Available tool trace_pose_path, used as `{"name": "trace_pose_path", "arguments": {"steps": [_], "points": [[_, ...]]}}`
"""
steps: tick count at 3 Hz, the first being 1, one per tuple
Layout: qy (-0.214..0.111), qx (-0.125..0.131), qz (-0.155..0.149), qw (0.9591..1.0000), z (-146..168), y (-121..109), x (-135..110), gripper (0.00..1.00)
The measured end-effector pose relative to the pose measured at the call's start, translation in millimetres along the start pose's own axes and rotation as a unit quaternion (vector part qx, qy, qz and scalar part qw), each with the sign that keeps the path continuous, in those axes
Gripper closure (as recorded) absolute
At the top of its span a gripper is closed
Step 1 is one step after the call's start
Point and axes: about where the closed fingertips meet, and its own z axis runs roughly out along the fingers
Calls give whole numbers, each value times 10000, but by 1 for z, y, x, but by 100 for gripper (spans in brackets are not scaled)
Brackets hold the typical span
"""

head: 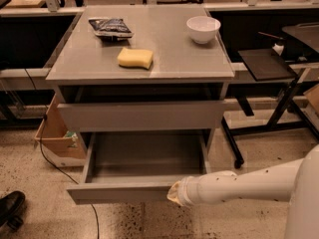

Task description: Close middle drawer

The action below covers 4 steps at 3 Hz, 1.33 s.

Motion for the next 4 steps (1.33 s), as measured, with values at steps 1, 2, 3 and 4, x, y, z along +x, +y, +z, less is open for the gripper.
{"name": "trace_pose_path", "arguments": {"steps": [1, 2, 3, 4], "points": [[-29, 171, -89, 9998, 4, -17, 2, 100], [-74, 390, -241, 9989, 5, -46, -2, 100], [-366, 667, -335, 9965, 20, -90, -22, 100], [-365, 668, -335, 9965, 20, -90, -22, 100]]}}
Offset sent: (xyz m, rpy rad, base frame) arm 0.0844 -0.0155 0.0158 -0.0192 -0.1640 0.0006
